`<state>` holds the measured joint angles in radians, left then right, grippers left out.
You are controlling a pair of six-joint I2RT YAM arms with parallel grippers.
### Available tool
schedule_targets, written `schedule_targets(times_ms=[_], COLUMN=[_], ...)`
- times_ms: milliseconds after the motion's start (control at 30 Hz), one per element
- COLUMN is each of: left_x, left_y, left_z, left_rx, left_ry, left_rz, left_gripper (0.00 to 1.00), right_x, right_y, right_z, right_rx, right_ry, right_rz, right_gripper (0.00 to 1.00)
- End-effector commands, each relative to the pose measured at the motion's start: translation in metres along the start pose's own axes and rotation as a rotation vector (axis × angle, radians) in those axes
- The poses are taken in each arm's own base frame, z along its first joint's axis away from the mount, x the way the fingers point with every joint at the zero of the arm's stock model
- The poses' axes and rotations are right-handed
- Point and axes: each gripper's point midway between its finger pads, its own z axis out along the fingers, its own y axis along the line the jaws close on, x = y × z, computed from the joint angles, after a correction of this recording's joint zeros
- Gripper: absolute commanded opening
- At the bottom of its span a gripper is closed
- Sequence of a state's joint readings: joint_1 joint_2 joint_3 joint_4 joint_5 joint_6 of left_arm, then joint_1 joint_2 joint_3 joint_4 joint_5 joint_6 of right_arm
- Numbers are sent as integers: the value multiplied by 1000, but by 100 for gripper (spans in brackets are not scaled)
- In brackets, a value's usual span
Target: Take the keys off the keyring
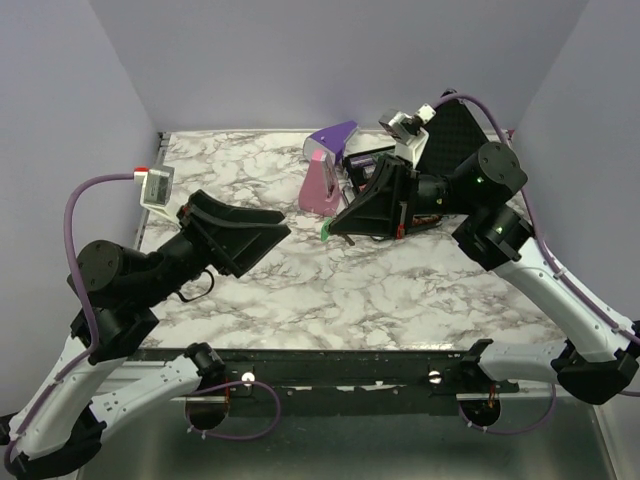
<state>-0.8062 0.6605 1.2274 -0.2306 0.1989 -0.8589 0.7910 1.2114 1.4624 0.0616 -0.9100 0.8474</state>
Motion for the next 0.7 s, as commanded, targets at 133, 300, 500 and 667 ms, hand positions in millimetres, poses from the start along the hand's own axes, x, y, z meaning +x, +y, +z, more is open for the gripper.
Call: schedule_targets(times_ms=[133, 300, 500, 667], left_x=[-20, -15, -10, -9], left_y=[-25, -22, -20, -23], left_z=[6, 16, 28, 40], left_rx=[111, 111, 96, 105], left_ry=[-85, -56, 0, 36], left_rz=[-67, -83, -67, -51], left_gripper=[67, 60, 57, 53], right_x=[-19, -19, -19, -20], right_y=[15, 14, 14, 14], right_z=[0, 1, 2, 3], right_rx=[-60, -64, -67, -68], right_ry=[-132, -121, -117, -113], right_rz=[-49, -44, -34, -30], right_gripper=[1, 1, 1, 1])
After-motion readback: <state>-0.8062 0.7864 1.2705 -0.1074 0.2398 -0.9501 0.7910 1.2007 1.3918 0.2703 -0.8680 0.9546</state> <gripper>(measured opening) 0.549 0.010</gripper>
